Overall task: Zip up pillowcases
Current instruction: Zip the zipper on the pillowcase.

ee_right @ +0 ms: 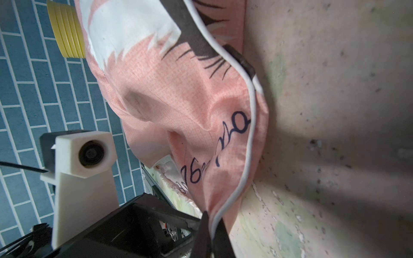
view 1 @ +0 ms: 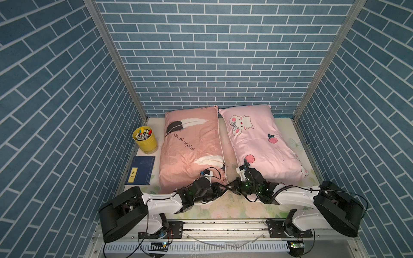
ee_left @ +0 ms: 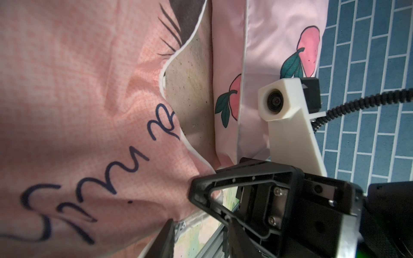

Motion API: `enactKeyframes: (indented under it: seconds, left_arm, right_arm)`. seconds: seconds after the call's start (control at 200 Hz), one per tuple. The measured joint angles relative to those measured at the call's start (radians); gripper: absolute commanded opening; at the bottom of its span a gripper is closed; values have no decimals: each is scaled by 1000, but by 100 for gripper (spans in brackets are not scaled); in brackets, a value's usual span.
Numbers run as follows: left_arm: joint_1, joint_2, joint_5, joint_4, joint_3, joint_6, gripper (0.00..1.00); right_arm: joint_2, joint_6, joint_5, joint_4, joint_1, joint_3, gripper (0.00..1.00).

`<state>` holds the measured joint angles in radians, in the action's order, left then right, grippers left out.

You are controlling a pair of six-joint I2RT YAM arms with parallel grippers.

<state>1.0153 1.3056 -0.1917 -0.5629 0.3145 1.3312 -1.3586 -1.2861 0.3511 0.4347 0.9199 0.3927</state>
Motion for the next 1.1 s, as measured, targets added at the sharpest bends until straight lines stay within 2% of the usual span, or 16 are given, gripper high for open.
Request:
enactKeyframes:
  seconds: [0.295,0.77,1.1]
  left_arm:
    - [1,15,-5,4,7,-1,34]
    - [2,49,-12,2,7,-1,16]
    - [3,49,-11,1,8,0,10]
  right_arm:
    - [18,0,-8,-4,0,0,0]
    - [39,0,-14,-9,0,-2,0]
    - [49,0,-18,-16,0,-8,0]
